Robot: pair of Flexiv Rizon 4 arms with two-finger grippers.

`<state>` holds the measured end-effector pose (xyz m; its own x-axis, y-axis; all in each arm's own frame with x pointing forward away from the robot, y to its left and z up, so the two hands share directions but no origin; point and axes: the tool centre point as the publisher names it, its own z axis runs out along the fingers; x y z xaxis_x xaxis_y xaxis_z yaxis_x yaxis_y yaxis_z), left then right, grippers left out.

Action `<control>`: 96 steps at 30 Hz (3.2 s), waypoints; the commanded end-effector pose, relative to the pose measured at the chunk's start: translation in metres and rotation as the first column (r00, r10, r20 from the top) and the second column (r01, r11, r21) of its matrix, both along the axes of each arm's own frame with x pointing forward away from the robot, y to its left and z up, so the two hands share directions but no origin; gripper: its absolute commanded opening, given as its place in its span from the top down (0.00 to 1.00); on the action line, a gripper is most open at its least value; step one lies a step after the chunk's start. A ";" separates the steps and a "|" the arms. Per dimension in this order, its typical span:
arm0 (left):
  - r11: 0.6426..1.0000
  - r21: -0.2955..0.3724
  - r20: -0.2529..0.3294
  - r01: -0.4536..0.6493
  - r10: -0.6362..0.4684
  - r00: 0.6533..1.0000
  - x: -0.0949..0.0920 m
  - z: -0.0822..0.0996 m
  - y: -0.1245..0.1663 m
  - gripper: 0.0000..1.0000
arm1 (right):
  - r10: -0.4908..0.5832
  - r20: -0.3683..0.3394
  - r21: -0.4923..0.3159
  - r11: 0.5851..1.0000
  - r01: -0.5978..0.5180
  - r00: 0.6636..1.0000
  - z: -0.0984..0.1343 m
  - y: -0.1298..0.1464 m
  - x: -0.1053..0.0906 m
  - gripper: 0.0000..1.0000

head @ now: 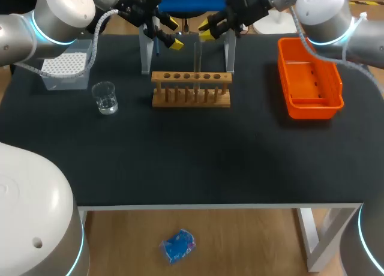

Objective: Invert the test tube, pick up the pipette, mount the tip to pipette, aspirate from beaker and dispense into the tube, eject the tip, return the pipette, and cap with the stopper.

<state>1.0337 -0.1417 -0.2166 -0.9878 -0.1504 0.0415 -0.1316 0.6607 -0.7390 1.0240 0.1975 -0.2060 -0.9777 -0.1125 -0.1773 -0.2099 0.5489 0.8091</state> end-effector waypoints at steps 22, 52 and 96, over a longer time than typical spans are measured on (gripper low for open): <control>1.000 0.003 -0.003 0.002 -0.002 1.000 0.001 0.001 0.000 0.00 | 0.008 -0.036 0.007 1.000 -0.007 0.999 -0.015 0.012 0.018 1.00; 1.000 0.003 -0.003 0.002 -0.002 1.000 0.001 0.001 0.000 0.00 | 0.016 -0.026 0.007 1.000 -0.015 1.000 -0.010 0.011 0.016 1.00; 1.000 0.003 -0.003 0.002 -0.002 1.000 0.001 0.001 0.000 0.00 | 0.016 -0.035 0.016 1.000 -0.016 0.999 -0.008 0.013 0.016 1.00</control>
